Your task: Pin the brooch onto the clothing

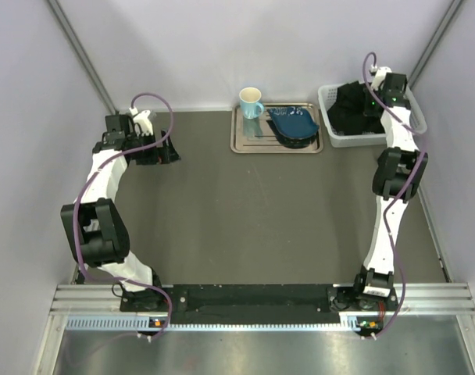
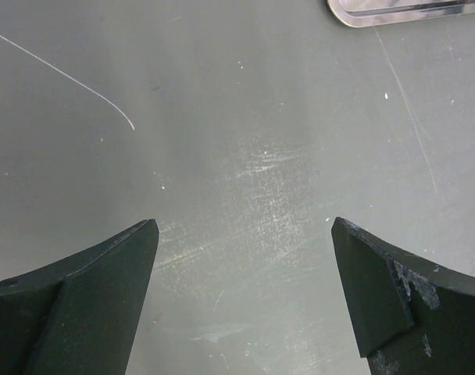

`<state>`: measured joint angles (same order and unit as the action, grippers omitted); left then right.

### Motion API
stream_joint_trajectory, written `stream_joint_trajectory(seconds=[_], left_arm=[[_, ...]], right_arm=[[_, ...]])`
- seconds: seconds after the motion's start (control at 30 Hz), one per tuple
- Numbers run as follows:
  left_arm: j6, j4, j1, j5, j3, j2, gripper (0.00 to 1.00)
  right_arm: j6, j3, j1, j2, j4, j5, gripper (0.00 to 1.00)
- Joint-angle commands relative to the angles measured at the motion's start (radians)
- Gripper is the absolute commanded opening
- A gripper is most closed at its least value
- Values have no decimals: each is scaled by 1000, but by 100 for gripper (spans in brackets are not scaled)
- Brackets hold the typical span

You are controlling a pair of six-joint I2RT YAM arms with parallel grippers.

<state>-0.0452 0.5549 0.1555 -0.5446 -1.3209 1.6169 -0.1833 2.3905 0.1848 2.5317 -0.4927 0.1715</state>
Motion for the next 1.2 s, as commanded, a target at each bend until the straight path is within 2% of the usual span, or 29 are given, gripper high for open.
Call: stream_joint_trajectory(seconds=[0.0, 0.33, 0.57, 0.77, 1.17], left_arm=[[42, -87, -2, -55, -21, -52, 99], [65, -171, -1, -77, 25, -117, 99], [96, -216, -2, -100, 49, -143, 99], [105, -237, -1, -114, 61, -158, 99], [139, -256, 22, -127, 48, -172, 99]], right_arm=[[66, 35, -15, -258, 144, 91, 0], [201, -7, -48, -548, 163, 238, 0], [193, -51, -180, -746, 170, 289, 0], [93, -36, -402, -876, 203, 246, 0], [-148, 24, -844, -978, 304, 99, 0]])
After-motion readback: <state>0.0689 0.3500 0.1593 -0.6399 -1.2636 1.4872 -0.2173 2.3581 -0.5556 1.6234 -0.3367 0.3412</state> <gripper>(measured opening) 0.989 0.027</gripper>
